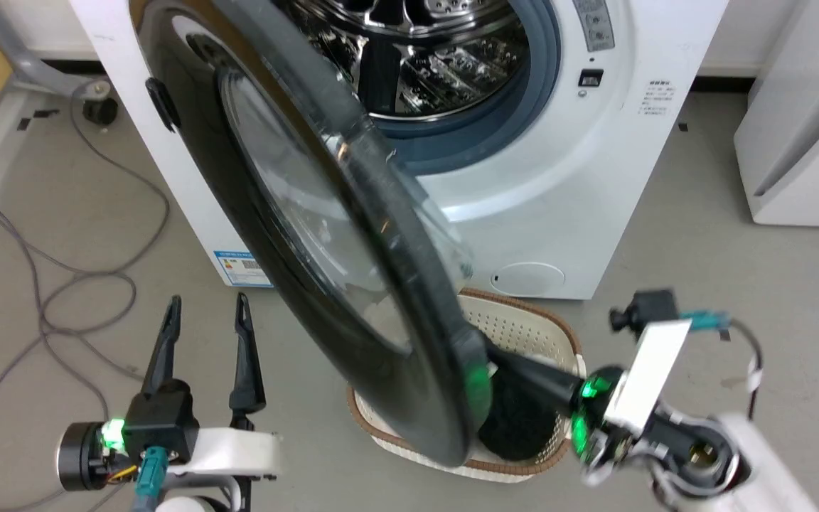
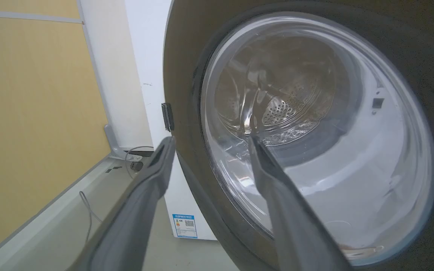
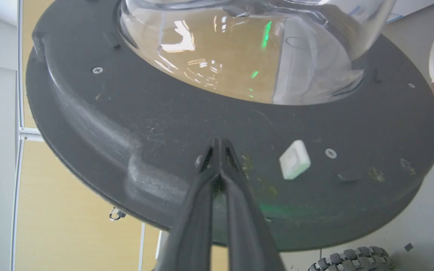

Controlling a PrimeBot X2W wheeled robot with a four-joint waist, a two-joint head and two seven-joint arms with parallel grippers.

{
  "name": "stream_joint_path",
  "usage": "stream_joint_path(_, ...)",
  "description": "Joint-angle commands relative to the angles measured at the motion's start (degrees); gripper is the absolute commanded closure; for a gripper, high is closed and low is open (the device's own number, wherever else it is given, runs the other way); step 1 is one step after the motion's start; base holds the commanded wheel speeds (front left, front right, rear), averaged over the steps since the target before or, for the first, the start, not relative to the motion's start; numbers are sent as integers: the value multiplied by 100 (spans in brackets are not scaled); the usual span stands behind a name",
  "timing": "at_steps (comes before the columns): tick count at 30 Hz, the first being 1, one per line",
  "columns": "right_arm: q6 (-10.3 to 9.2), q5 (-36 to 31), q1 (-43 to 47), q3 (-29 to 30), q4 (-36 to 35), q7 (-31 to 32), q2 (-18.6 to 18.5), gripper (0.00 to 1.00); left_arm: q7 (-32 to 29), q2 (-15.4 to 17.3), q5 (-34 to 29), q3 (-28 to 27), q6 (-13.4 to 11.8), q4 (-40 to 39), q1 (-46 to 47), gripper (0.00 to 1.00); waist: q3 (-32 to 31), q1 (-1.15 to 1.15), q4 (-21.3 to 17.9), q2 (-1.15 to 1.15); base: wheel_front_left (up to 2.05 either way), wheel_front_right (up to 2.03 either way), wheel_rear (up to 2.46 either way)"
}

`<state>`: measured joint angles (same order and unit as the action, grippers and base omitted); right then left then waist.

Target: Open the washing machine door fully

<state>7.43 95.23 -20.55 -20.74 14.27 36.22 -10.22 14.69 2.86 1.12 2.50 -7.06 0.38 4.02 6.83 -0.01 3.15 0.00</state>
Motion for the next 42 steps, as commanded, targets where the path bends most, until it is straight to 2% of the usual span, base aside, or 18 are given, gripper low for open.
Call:
stream_joint_path(1,6,10,184,-42,-34,14,85,100,30,16,-44,3,22,20,-91,0,-46,1,17,0,0,0,0)
stream_joint_path(10,6,-19,664,-394,-143,-7,513,100,30,38,-38,2,84,131,-265,0,-259,1,39,0,0,0,0)
stream_joint_path(14,6,-84,770,-446,-217,-50,552,100,30,38,-35,-4,84,170,-329,0,-341,1,22,0,0,0,0)
stream_joint_path(17,6,-190,851,-282,-361,-316,557,100,30,37,-24,-8,94,211,-394,0,-429,1,0,0,0,0,0)
stream_joint_path(20,6,-527,845,-5,-648,-855,502,100,30,36,-11,-23,100,246,-453,0,-496,1,-41,0,0,0,0)
stream_joint_path(25,6,-1608,768,445,-1271,-2583,392,100,30,36,-8,-47,116,287,-488,0,-574,1,-112,0,0,0,0)
stream_joint_path(30,6,-2739,695,579,-1568,-4302,34,100,30,34,-5,-73,119,260,-491,0,-600,1,-176,0,0,0,0)
stream_joint_path(32,6,-3440,687,543,-1545,-4878,-231,100,30,35,-3,-91,123,255,-510,0,-611,1,-205,0,0,0,0)
stream_joint_path(35,6,-4649,745,723,-1484,-5106,-421,100,30,37,-5,-115,128,253,-541,0,-624,1,-243,0,0,0,0)
stream_joint_path(39,6,-6652,944,1494,-1929,-5118,-168,100,30,36,-7,-140,130,239,-564,0,-617,1,-275,0,0,0,0)
stream_joint_path(42,6,-7664,1235,1789,-2128,-5120,174,100,30,35,-8,-148,136,238,-564,0,-620,1,-279,0,0,0,0)
